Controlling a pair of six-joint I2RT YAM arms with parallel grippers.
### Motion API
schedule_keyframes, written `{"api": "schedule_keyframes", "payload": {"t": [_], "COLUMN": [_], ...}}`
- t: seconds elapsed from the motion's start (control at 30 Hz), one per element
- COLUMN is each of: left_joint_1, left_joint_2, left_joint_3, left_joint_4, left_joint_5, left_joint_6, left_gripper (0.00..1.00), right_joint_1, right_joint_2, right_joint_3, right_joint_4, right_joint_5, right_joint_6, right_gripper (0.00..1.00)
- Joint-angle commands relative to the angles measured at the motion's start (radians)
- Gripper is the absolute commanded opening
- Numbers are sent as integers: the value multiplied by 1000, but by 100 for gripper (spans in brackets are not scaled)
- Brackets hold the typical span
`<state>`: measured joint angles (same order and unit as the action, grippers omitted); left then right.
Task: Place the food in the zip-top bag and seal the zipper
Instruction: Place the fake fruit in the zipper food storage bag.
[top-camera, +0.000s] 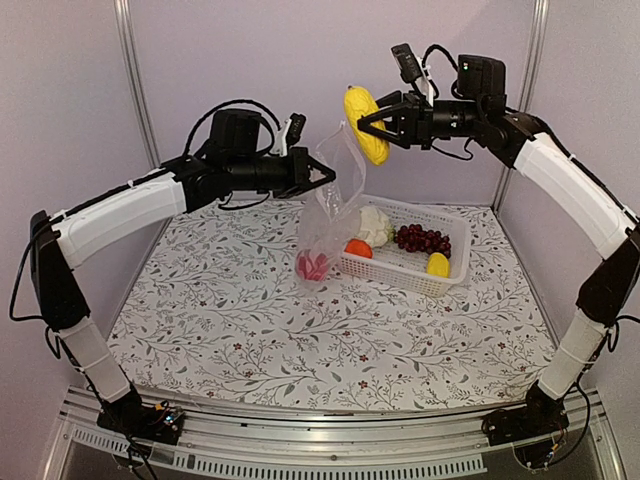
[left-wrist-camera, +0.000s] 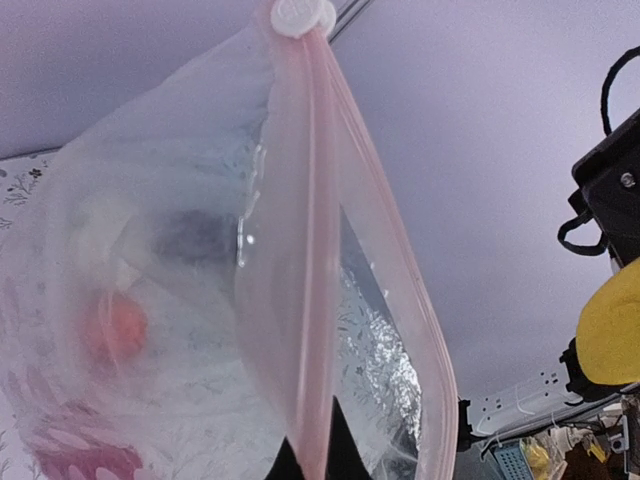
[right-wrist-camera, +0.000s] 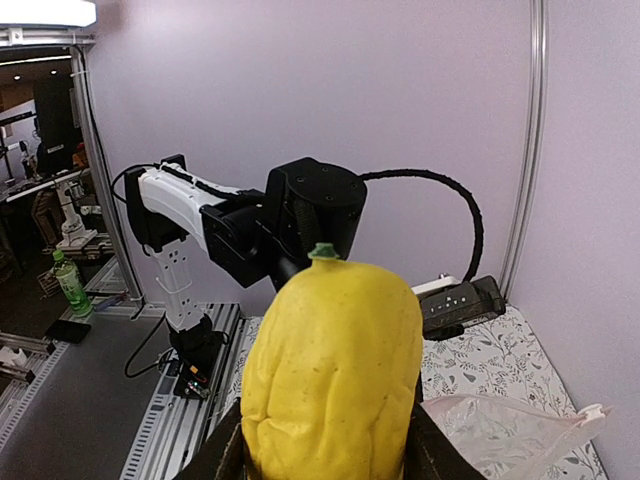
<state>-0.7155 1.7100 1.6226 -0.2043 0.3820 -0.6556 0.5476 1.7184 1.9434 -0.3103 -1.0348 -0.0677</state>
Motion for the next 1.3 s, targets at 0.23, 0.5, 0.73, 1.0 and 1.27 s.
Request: {"api": "schedule_keyframes", "payload": {"t": [0.23, 0.5, 0.73, 1.0, 1.27], "left_joint_1": [-38, -40, -29, 4, 128], "left_joint_2": [-2, -41, -65, -78, -104], "left_joint_3": [21, 1, -33, -53, -3], "left_joint_4": [-19, -36, -27, -51, -339], "left_joint_5": [54, 32, 7, -22, -95], "left_joint_6": [-29, -10, -7, 10, 155], "left_gripper": [0, 0, 0, 0, 0], "right_joint_1": [26, 31, 31, 27, -71], "right_joint_2": [91, 143, 107, 40, -61], "right_joint_3": [22, -27, -87, -115, -206], "right_joint_4": [156, 162, 156, 103, 14], "right_joint_5": [61, 153, 168, 157, 180], "right_joint_6": [104, 33, 2, -24, -78], "right_gripper": [36, 48, 68, 72, 74]}}
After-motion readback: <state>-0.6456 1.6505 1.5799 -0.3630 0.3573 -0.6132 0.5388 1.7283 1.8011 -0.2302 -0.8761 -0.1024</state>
